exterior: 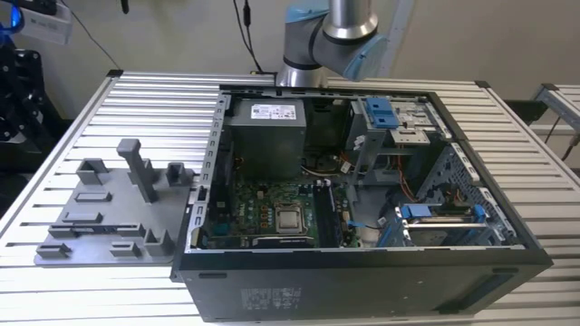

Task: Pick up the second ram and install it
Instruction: 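Pick up the second ram and move it above second insertion slot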

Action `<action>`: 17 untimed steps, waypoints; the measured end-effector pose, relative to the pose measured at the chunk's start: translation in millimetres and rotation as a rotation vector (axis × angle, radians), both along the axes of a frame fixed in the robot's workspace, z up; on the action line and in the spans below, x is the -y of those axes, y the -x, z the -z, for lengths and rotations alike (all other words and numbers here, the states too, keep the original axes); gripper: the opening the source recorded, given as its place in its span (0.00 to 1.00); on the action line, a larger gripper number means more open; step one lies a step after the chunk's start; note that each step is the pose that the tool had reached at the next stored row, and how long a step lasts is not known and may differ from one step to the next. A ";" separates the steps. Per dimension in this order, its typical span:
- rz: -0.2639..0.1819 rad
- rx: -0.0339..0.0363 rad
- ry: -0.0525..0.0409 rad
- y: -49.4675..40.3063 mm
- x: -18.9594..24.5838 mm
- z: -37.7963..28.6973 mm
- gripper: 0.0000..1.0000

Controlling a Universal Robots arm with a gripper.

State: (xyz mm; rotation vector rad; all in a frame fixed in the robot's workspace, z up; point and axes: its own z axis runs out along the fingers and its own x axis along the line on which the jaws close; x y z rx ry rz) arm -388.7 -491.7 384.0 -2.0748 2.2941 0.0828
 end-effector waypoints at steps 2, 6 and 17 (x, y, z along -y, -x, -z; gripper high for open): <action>0.000 0.0000 -0.0004 0.0 0.0 0.2 0.30; 0.000 0.0000 -0.0013 0.0 0.0 0.7 0.42; 0.000 0.0002 -0.0036 0.0 0.0 2.6 0.42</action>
